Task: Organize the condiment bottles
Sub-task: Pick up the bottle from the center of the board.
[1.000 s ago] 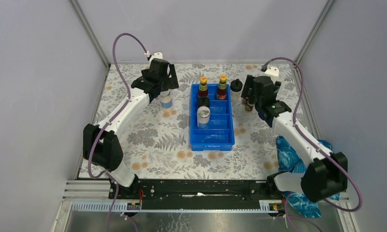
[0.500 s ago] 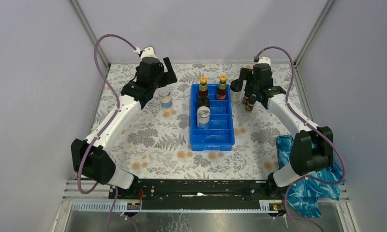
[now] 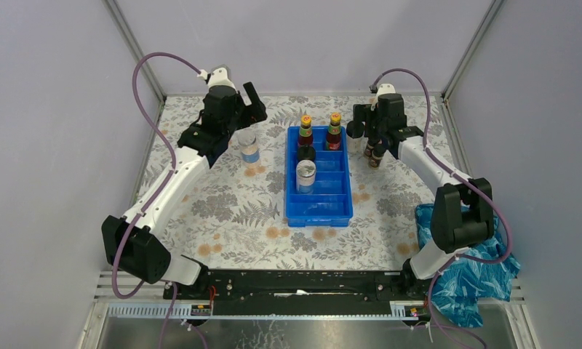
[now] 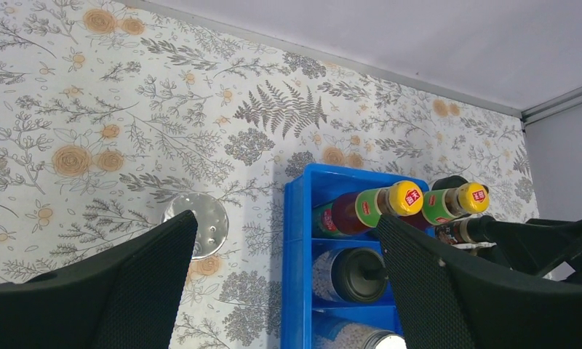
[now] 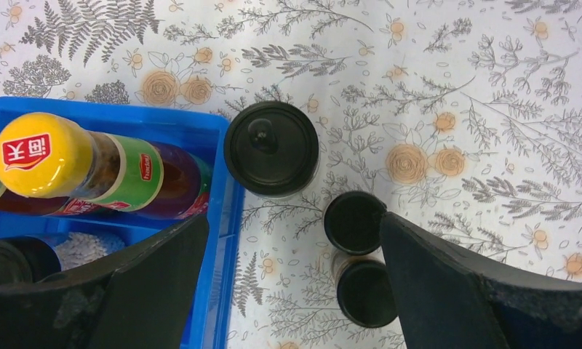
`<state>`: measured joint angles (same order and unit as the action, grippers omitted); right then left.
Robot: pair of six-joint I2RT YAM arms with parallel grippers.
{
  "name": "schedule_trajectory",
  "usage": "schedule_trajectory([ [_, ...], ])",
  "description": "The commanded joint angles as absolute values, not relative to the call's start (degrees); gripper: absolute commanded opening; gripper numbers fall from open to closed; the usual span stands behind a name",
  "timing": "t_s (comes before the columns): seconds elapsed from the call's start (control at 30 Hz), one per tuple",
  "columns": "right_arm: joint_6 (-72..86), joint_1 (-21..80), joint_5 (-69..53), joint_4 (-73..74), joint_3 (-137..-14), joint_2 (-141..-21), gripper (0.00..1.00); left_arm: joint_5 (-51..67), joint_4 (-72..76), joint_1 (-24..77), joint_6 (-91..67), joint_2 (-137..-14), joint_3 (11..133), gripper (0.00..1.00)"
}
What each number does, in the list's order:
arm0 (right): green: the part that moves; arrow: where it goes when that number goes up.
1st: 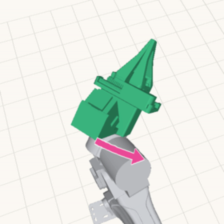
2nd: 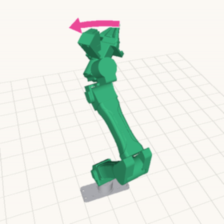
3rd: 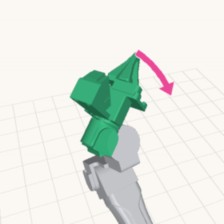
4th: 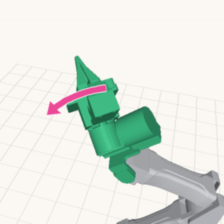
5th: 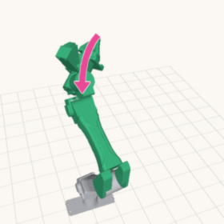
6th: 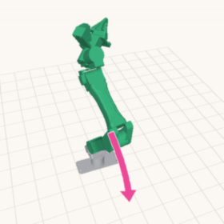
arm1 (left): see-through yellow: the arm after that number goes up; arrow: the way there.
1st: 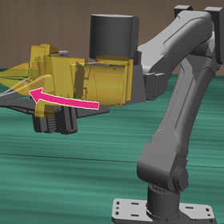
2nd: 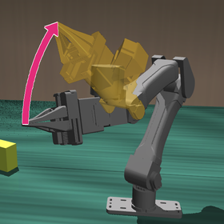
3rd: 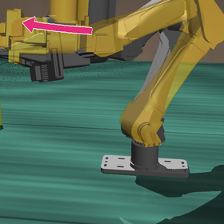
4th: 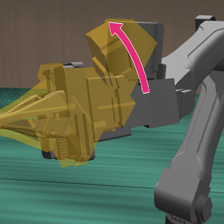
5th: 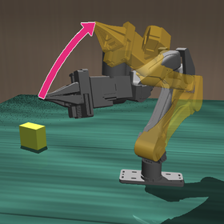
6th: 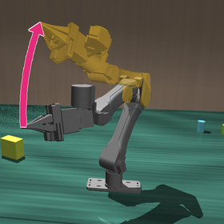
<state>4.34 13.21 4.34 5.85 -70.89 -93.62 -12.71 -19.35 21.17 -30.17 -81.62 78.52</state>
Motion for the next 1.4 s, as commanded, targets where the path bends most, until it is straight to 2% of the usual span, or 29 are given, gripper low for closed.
schedule_trajectory([
  [0.0, -1.2, 11.6, 0.2, 0.7, -73.9, -95.0, 0.95, -12.1, -15.5, 21.7, -31.0, -81.3, 78.0, 0.97],
  [0.5, -8.0, 9.1, -16.6, -2.1, -76.2, -101.2, 0.96, -11.2, -13.5, 21.8, -31.3, -81.4, 78.8, 0.97],
  [1.37, -9.9, 8.3, -18.3, -2.2, -79.6, -107.3, 0.95, -10.2, -11.4, 21.8, -30.0, -80.0, 78.4, 0.97],
])
